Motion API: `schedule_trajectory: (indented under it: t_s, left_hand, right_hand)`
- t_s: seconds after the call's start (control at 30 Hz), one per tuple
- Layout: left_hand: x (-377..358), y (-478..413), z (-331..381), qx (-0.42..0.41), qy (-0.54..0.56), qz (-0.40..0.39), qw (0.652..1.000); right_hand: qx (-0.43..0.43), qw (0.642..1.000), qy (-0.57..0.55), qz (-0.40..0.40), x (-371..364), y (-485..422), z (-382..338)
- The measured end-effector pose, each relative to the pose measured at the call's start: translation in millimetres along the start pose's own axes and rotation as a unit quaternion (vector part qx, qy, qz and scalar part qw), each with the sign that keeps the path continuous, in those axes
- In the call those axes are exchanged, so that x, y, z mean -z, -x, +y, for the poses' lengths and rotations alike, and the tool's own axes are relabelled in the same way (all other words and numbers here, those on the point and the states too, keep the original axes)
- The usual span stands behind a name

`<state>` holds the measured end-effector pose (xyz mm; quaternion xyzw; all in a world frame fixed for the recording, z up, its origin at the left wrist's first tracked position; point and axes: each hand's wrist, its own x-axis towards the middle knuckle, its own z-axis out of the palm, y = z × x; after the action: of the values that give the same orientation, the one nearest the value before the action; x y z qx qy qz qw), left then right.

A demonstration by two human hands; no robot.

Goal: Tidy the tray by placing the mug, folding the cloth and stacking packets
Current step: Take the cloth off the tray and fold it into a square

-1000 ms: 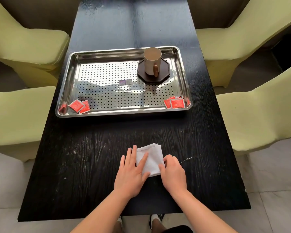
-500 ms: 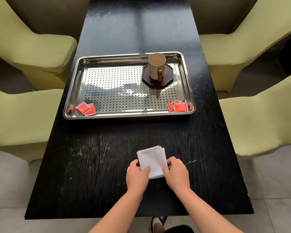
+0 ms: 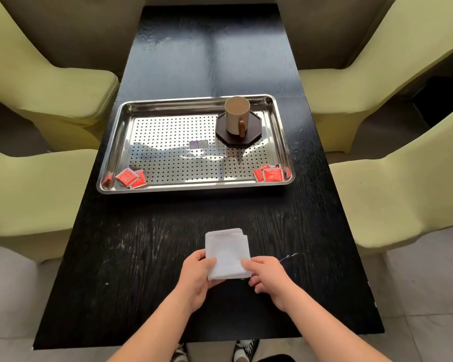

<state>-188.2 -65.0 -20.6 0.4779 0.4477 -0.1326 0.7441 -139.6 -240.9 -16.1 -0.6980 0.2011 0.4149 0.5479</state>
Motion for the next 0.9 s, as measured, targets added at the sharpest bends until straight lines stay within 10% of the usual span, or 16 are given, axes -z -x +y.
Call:
schedule_trajectory:
  t_s: [0.9]
  left_hand:
    - [70.7,6.4,124.1,-0.128,0.024,0.081,0.988]
  right_hand:
    - [0.081,0.991,-0.089,-0.059,-93.4,-15.6,-121.6]
